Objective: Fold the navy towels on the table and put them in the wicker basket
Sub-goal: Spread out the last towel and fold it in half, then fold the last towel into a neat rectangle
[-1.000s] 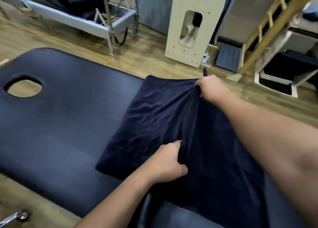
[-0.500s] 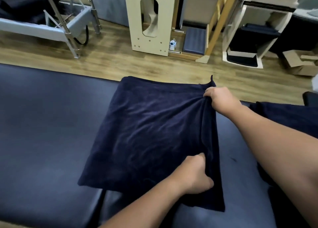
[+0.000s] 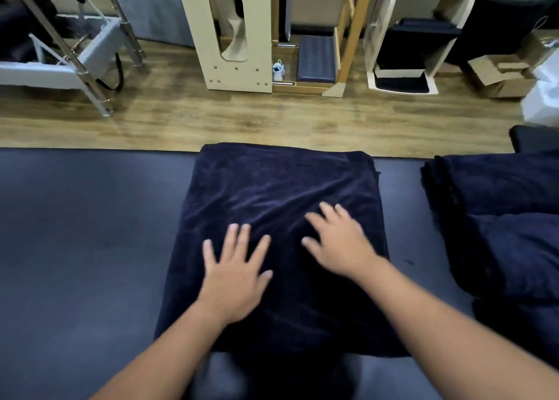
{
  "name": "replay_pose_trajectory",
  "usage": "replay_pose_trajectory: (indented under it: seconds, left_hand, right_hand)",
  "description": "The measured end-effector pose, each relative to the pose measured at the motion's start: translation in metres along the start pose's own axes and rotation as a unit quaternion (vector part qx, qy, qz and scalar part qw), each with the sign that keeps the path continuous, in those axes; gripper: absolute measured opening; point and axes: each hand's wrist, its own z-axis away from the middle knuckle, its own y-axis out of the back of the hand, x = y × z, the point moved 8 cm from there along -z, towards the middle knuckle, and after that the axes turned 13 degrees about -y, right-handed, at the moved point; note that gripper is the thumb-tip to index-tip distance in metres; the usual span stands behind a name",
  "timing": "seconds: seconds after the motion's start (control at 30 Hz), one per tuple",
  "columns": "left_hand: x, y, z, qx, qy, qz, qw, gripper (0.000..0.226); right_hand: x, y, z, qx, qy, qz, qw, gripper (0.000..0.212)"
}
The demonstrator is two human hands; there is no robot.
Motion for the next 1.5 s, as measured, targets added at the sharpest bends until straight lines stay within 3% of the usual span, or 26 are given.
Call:
replay_pose_trajectory:
  seconds: [0.1, 0.2, 0.23, 0.3, 0.37, 0.43, 0.5, 0.73, 0.97, 1.13, 1.23, 1.3, 1.5]
  left_hand:
    - [-0.079, -0.023, 0.045, -0.06, 0.098, 0.0, 0.993, 0.093]
    - [-0.114, -0.025, 0.066, -0.079, 0.204, 0.042, 0.975, 0.114]
    - [-0.114, -0.022, 0.063, -0.068, 0.208, 0.039, 0.975, 0.112]
    - [-0.104, -0.014, 0.042, -0.041, 0.137, 0.021, 0.989, 0.091]
    - [-0.089, -0.009, 0.011, -0.037, 0.044, 0.007, 0.998, 0.077]
    - [-0.085, -0.005, -0.021, -0.057, 0.021, -0.004, 0.998, 0.073]
    - [-0.096, -0.001, -0.053, -0.073, 0.04, 0.002, 0.996, 0.073]
    - [-0.147, 0.016, -0.151, -0.076, 0.093, 0.073, 0.99, 0.074]
    - [-0.173, 0.02, -0.173, -0.104, 0.121, 0.123, 0.979, 0.091]
    - [-0.139, 0.017, -0.152, -0.097, 0.117, -0.007, 0.988, 0.074]
    - [-0.098, 0.009, -0.117, -0.078, 0.097, 0.052, 0.991, 0.074]
    - [-0.075, -0.001, -0.079, -0.077, 0.087, 0.061, 0.991, 0.076]
    - [-0.037, -0.024, 0.031, -0.046, 0.062, 0.023, 0.997, 0.077]
  right_hand:
    - [-0.017, -0.052, 0.047, -0.046, -0.018, 0.028, 0.998, 0.077]
    - [0.027, -0.06, 0.054, -0.008, -0.155, 0.022, 0.988, 0.08]
    - [0.042, -0.059, 0.053, -0.014, -0.204, 0.017, 0.979, 0.08]
    - [0.05, -0.053, 0.045, -0.029, -0.25, 0.013, 0.968, 0.084]
    - [0.032, -0.042, 0.03, -0.019, -0.217, -0.002, 0.976, 0.085]
    - [0.006, -0.033, 0.013, -0.015, -0.156, -0.011, 0.988, 0.081]
    - [-0.004, -0.03, -0.011, -0.023, -0.142, -0.006, 0.99, 0.079]
    - [0.021, 0.003, -0.108, -0.036, -0.22, -0.029, 0.974, 0.082]
    - [0.031, 0.012, -0.161, -0.07, -0.253, -0.061, 0.963, 0.097]
    - [0.029, 0.008, -0.137, -0.043, -0.216, -0.036, 0.975, 0.093]
    - [0.005, 0.0, -0.095, 0.014, -0.156, 0.017, 0.987, 0.074]
    - [-0.014, -0.019, -0.055, 0.007, -0.116, 0.017, 0.993, 0.071]
    - [-0.028, -0.072, 0.076, -0.047, -0.043, 0.051, 0.997, 0.1]
